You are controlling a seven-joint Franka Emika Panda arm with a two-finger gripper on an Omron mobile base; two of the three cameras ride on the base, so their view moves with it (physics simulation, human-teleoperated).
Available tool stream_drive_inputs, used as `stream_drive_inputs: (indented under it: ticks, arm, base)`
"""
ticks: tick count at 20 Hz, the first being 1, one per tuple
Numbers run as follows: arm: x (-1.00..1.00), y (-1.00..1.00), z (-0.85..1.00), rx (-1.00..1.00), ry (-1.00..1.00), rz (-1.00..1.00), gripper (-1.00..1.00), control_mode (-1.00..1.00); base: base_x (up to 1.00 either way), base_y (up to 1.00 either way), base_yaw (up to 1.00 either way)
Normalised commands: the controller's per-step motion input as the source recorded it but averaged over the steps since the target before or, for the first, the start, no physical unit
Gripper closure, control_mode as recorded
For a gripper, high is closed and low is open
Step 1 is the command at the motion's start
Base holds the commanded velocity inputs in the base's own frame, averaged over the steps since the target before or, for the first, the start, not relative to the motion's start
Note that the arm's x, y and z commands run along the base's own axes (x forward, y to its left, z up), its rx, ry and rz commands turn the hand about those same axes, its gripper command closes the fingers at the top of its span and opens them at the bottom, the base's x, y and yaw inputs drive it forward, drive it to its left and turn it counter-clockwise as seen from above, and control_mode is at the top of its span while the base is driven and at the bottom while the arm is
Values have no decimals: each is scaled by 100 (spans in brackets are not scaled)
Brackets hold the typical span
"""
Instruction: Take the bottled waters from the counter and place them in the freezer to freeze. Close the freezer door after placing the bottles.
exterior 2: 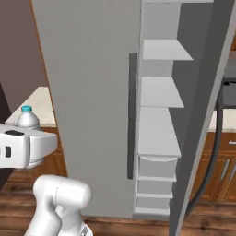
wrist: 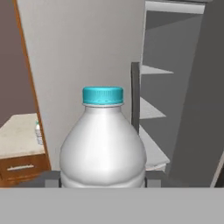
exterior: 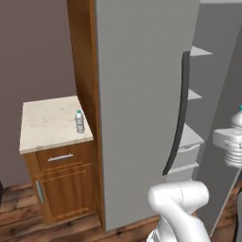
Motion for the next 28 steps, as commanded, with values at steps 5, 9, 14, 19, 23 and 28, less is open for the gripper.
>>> stream_drive_inputs:
  ticks: [5,9,14,19,23,28]
  arm:
    - [0,0,0,0,0,0,100,100]
    - [0,0,0,0,0,0,100,100]
    - [0,0,0,0,0,0,100,100]
    - [0,0,0,0,0,0,100,100]
    - [0,0,0,0,0,0,100,100]
    - [0,0,0,0,0,0,100,100]
  base:
    - [47,-73,0]
    - [43,-48,0]
    - [41,-7,0]
    - [45,0,0]
    - [41,0,0]
    - [36,-4,2]
